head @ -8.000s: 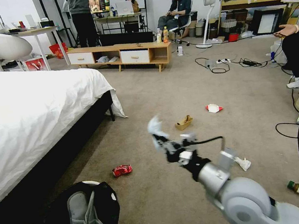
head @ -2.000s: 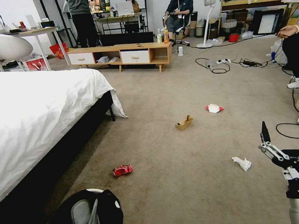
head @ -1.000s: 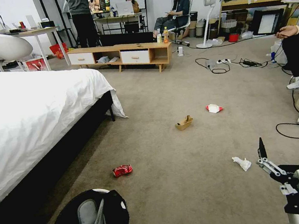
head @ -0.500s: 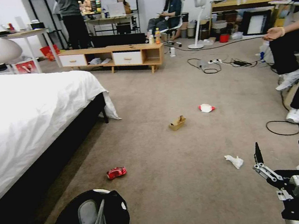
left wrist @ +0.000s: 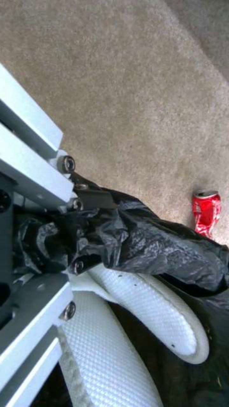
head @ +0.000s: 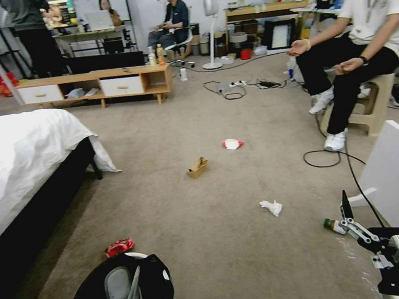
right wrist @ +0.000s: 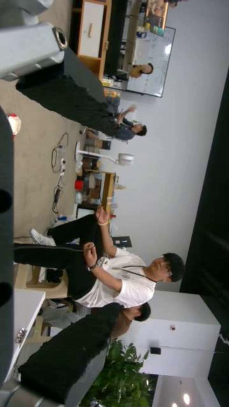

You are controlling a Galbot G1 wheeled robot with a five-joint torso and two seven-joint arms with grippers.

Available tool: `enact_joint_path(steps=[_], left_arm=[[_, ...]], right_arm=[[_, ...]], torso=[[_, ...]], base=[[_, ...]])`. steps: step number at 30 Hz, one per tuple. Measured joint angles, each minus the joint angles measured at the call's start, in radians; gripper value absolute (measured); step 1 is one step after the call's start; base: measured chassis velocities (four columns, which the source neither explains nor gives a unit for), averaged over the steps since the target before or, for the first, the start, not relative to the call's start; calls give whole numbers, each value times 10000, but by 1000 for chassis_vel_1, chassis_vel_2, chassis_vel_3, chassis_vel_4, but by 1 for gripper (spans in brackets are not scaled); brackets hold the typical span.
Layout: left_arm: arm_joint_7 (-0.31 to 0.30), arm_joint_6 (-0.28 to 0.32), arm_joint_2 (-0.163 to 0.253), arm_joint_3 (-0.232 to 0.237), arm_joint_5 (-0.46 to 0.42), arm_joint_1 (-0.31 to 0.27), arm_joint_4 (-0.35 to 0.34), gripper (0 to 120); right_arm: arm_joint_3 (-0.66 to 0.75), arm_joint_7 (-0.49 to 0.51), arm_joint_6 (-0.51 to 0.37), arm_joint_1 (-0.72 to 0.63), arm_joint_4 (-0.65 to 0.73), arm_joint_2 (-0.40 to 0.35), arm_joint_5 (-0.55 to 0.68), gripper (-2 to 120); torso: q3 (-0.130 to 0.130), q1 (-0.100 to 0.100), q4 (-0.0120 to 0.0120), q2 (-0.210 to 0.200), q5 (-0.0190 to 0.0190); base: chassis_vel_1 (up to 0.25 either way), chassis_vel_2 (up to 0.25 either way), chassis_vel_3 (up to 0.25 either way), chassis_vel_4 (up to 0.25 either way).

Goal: Pick up the trash bin and place the garbage on the floor into it.

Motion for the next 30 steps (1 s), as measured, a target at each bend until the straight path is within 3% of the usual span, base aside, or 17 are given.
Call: enact_joint_path(steps=[30], left_arm=[[23, -36, -28, 6, 52, -15, 9, 2]], right_arm=[[-76, -40, 147, -39, -122, 4, -87, 99]], torso=[[0, 0, 2, 0, 0]], base=[[0, 0, 0, 0]])
